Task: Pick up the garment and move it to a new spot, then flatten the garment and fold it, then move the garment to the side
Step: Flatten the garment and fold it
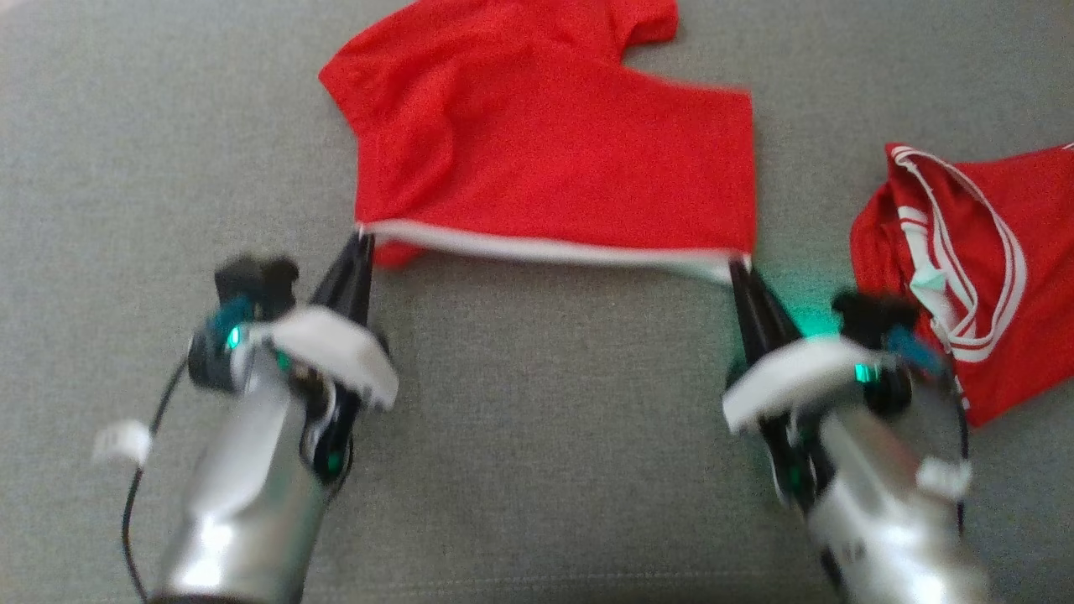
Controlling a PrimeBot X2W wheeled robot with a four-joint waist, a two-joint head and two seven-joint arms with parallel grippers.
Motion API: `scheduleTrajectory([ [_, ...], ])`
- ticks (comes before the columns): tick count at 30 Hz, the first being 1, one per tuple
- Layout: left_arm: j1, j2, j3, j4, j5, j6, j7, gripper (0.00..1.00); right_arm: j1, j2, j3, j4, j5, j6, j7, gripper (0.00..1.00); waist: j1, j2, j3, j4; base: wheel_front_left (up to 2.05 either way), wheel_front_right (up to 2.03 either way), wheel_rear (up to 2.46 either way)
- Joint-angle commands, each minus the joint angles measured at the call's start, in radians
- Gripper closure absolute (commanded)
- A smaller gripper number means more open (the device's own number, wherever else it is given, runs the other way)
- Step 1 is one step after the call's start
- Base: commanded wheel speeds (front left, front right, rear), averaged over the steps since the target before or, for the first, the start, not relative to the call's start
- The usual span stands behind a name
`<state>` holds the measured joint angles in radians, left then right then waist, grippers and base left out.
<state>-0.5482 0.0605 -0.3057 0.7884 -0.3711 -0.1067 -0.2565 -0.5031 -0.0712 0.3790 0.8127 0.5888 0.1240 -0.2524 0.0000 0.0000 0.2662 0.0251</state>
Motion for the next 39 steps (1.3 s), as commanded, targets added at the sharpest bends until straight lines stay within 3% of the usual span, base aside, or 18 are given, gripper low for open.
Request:
scheduleTrajectory([
  [1, 0.021, 0.042, 0.036, -0.054, 0.014, 0.001, -0.005, 1.0, 0.074, 0.021, 0.004, -0.042, -0.017, 0.007, -0.009, 1.0, 0.0, 0.0, -0.021, -0.003, 0.0, 0.0, 0.0],
  [7, 0.308, 0.085, 0.054, -0.306, 0.054, 0.024, -0.005, 1.0, 0.399, 0.021, -0.111, -0.346, -0.101, 0.007, 0.024, 1.0, 0.0, 0.0, -0.103, -0.018, 0.0, 0.0, 0.0],
  [14, 0.591, 0.103, 0.082, -0.589, 0.034, 0.1, 0.021, 1.0, 0.759, 0.021, -0.241, -0.762, -0.162, 0.007, 0.256, 1.0, 0.0, 0.0, -0.188, -0.028, 0.0, 0.0, 0.0],
  [20, 0.783, 0.114, 0.08, -0.829, 0.013, 0.166, 0.142, 1.0, 0.951, 0.021, -0.314, -1.035, -0.175, 0.007, 0.416, 1.0, 0.0, 0.0, -0.239, -0.023, 0.0, 0.0, 0.0],
  [26, 0.81, 0.12, 0.072, -0.893, -0.004, 0.177, 0.212, 1.0, 0.944, 0.021, -0.347, -1.093, -0.189, 0.007, 0.462, 1.0, 0.0, 0.0, -0.245, -0.002, 0.0, 0.0, 0.0],
  [30, 0.749, 0.121, 0.065, -0.887, -0.034, 0.158, 0.27, 1.0, 0.87, 0.021, -0.357, -1.091, -0.213, 0.007, 0.488, 1.0, 0.0, 0.0, -0.227, 0.03, 0.0, 0.0, 0.0],
  [35, 0.602, 0.117, 0.076, -0.837, -0.073, 0.124, 0.306, 1.0, 0.658, 0.021, -0.367, -1.033, -0.257, 0.007, 0.51, 1.0, 0.0, 0.0, -0.154, 0.058, 0.0, 0.0, 0.0],
  [38, 0.463, 0.104, 0.078, -0.771, -0.099, 0.096, 0.321, 1.0, 0.431, 0.02, -0.357, -0.907, -0.297, 0.007, 0.538, 1.0, 0.0, 0.0, -0.074, 0.082, 0.0, 0.0, 0.0],
  [39, 0.463, 0.104, 0.078, -0.771, -0.099, 0.096, 0.321, 1.0, 0.431, 0.02, -0.357, -0.907, -0.297, 0.007, 0.538, 1.0, 0.0, 0.0, -0.074, 0.082, 0.0, 0.0, 0.0],
])
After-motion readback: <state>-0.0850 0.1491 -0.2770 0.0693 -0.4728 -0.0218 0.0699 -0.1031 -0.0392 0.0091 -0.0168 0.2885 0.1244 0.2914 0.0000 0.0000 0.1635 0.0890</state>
